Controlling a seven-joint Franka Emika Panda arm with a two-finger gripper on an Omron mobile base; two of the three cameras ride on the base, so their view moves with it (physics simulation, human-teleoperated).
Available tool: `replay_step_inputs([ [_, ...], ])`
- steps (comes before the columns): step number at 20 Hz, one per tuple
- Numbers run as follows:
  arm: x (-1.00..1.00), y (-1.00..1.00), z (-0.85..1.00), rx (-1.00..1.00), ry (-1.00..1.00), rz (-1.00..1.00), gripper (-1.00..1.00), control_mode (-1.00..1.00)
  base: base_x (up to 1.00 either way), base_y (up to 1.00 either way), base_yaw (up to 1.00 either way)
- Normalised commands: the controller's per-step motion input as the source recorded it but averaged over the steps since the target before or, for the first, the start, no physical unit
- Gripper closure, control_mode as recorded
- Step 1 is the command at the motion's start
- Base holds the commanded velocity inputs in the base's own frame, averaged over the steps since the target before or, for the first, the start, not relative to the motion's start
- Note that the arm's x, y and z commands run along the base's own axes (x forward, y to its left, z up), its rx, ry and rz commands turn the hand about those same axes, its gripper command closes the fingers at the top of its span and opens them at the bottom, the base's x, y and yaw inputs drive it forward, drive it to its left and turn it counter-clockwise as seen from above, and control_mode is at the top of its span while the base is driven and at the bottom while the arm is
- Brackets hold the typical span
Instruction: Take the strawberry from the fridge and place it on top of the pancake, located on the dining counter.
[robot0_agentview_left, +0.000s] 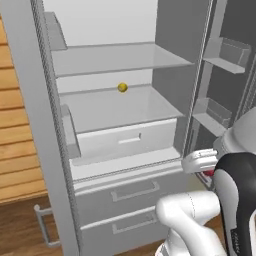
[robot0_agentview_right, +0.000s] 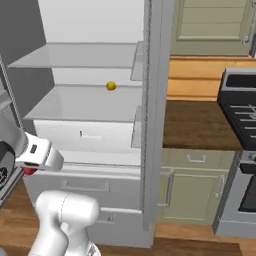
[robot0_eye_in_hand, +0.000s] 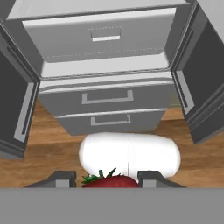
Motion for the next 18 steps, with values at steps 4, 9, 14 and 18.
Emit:
replay_step_inputs([
  [4,0.0,0.0,0.0,0.0,0.0,0.0,1.0,1.0,-0.37,0.06,-0.54],
  [9,0.0,0.0,0.0,0.0,0.0,0.0,1.0,1.0,-0.8,0.17,-0.55],
  [14,0.0,0.0,0.0,0.0,0.0,0.0,1.0,1.0,-0.94,0.17,-0.53],
  [18,0.0,0.0,0.0,0.0,0.0,0.0,1.0,1.0,-0.93,0.66,-0.46],
])
